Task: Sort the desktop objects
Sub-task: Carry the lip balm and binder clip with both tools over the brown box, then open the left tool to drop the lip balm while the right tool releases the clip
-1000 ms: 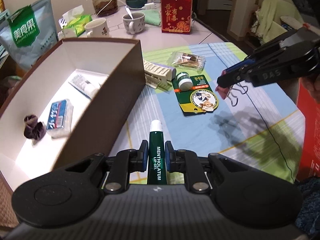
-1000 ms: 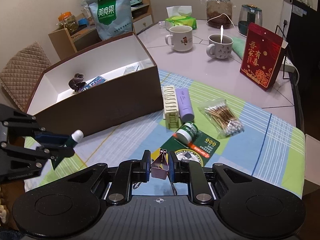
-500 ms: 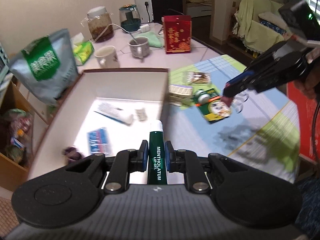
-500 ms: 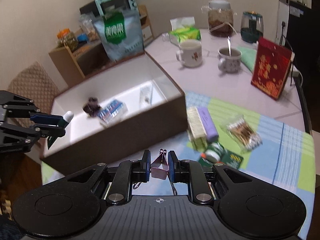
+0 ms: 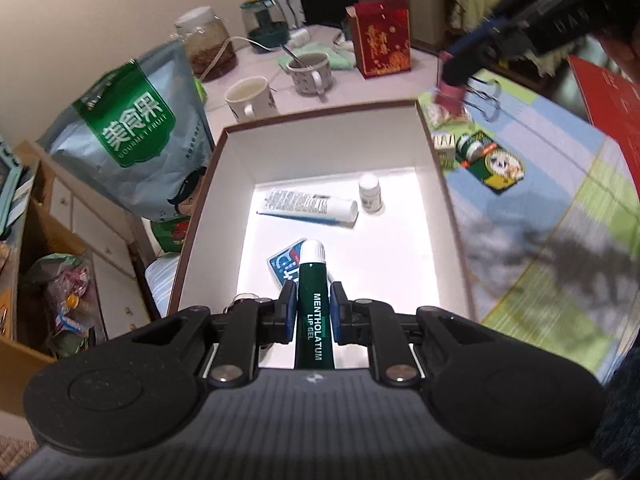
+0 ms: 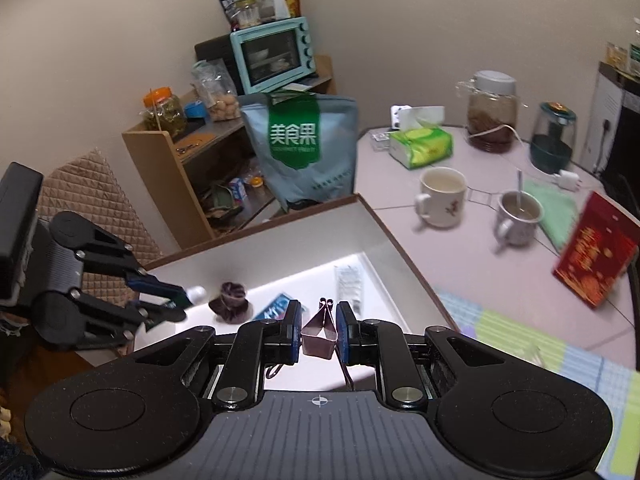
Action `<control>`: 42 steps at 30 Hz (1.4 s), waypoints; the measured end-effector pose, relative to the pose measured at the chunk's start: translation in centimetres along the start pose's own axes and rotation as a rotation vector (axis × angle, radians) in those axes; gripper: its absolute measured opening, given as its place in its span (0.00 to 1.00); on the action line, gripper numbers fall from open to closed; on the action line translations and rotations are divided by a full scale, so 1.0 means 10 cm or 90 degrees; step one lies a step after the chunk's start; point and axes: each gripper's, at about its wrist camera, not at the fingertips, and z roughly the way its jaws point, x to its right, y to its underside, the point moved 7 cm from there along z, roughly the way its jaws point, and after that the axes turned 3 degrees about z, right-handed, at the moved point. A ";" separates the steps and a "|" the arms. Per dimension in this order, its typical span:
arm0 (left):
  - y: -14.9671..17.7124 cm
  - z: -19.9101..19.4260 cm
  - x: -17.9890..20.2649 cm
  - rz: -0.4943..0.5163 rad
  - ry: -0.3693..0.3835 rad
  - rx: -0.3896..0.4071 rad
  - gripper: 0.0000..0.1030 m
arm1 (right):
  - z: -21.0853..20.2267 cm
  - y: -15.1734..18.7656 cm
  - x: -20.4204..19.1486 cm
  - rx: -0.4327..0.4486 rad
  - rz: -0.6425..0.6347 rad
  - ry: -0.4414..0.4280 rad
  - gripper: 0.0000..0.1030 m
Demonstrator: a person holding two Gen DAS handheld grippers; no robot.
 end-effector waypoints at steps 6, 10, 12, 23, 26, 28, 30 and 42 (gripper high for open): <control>0.05 0.28 -0.12 0.045 0.030 -0.019 0.13 | 0.54 0.01 -0.13 -0.044 -0.012 -0.007 0.16; 0.08 0.45 -0.07 0.061 0.070 -0.026 0.13 | 0.90 0.13 -0.12 -0.086 -0.025 -0.006 0.16; 0.10 0.53 -0.02 0.059 0.091 -0.030 0.13 | 1.02 0.20 -0.08 -0.106 -0.035 -0.002 0.16; -0.08 0.91 0.16 -0.016 0.159 -0.029 0.13 | 1.29 0.39 0.15 -0.157 -0.104 -0.014 0.16; -0.16 1.03 0.13 -0.040 0.156 -0.034 0.13 | 1.33 0.42 0.20 -0.166 -0.127 -0.020 0.16; -0.21 1.09 0.11 -0.058 0.156 -0.033 0.13 | 1.37 0.43 0.23 -0.170 -0.136 -0.021 0.16; -0.25 1.15 0.09 -0.077 0.158 -0.035 0.13 | 1.40 0.43 0.25 -0.173 -0.142 -0.021 0.16; -0.29 1.31 0.08 -0.119 0.157 -0.047 0.23 | 1.43 0.41 0.33 -0.193 -0.163 -0.011 0.17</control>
